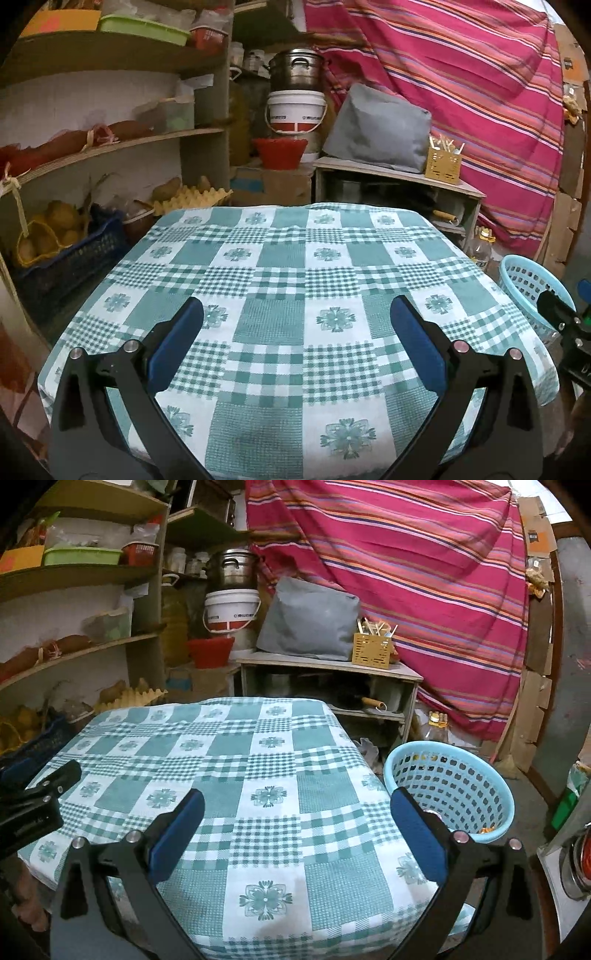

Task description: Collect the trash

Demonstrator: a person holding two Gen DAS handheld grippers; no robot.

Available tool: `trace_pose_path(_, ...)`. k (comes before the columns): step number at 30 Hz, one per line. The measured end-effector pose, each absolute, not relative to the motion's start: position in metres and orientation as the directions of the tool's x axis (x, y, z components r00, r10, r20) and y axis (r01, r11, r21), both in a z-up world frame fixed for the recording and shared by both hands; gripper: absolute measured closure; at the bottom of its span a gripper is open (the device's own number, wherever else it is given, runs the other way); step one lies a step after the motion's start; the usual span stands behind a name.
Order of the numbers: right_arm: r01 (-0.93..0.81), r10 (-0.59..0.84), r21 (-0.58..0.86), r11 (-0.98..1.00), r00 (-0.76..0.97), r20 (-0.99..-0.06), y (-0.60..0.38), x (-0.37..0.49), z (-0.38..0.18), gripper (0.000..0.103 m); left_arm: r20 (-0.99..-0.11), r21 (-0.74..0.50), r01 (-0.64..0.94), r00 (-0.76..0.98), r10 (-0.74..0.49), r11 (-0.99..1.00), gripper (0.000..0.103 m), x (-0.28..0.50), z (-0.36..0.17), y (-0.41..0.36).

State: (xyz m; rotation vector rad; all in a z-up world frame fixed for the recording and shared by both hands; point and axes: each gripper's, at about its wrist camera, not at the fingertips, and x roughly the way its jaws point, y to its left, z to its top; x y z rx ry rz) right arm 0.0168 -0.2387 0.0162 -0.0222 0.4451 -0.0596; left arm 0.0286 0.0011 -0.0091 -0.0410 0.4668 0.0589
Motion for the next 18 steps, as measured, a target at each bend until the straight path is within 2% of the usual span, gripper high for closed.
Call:
trace_pose_path(6, 0.069, -0.078, -0.036, 0.997, 0.902, -0.424, -0.243, 0.013, 0.017, 0.005, -0.420, 0.069, -0.024, 0.906, 0.051, 0.997, 0.005, 0.028, -0.012, -0.021)
trace_pose_path(18, 0.090, -0.089, -0.019, 0.996, 0.888, -0.450, -0.253, 0.017, 0.011, 0.005, -0.448, 0.055, 0.001, 0.894, 0.024, 0.998, 0.005, 0.035, -0.014, -0.029)
